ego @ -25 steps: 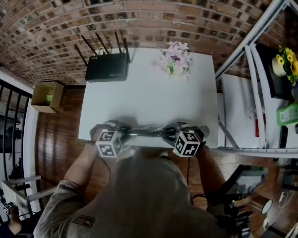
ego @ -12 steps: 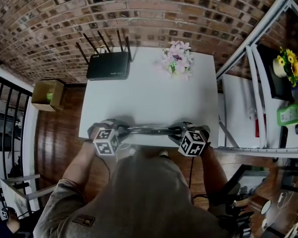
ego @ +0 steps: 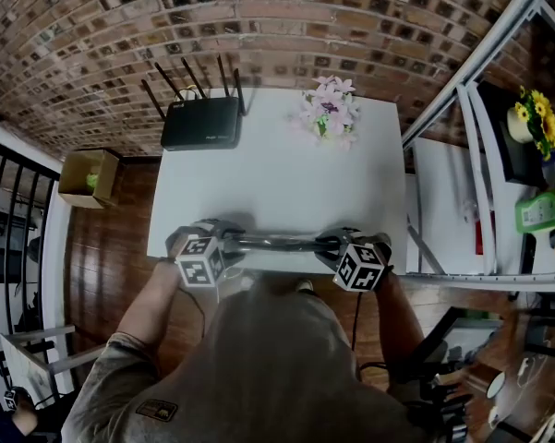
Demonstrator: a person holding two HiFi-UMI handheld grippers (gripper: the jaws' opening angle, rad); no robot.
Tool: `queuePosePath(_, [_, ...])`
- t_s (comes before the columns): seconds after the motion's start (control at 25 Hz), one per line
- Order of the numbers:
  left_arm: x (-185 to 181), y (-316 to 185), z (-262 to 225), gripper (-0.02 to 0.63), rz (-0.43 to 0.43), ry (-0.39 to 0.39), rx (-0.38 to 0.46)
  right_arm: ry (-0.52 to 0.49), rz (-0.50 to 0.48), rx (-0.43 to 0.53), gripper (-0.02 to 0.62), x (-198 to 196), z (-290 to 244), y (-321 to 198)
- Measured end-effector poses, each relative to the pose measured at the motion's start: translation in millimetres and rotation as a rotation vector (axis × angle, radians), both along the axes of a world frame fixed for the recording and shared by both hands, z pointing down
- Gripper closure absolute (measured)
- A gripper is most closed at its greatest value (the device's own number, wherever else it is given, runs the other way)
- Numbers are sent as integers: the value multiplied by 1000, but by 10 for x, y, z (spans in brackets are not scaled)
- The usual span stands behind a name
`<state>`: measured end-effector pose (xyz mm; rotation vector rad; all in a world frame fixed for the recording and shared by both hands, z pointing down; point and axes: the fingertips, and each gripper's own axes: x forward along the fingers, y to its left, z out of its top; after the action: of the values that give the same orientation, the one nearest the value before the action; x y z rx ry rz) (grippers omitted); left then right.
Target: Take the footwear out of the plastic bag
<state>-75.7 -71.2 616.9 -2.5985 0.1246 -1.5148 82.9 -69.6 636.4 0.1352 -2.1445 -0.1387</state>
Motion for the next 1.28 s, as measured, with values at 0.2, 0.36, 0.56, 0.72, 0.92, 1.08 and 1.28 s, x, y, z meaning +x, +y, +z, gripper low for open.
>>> queuePosePath(0.2, [228,36,-68,378,47,16,-11,4,-7,-4,466,-21,-12,2])
queuePosePath(0.36, [314,23,-17,377,67,0,-3,-1,-8,-5,468,-46,-29,9])
queuePosePath(0.56, [239,-29,69,449,58,-48,19,-8,-13,2,469,-70,-45,-9])
queuePosePath(0.72, [124,-98,55,500,25,-40,42,-9,1,6,468,-3,-53,-45])
queuePosePath(0.92, [32,-107,38,545,-7,-32,40,3,13,-15,461,74,-32,-17])
queuePosePath(1.08, [27,-106,54,548,-6,-42,47,7,0,-29,422,-7,-35,-6])
queuePosePath(1.28, [18,-93,52,548,-2,-47,44,32,-70,-7,411,-271,-28,20])
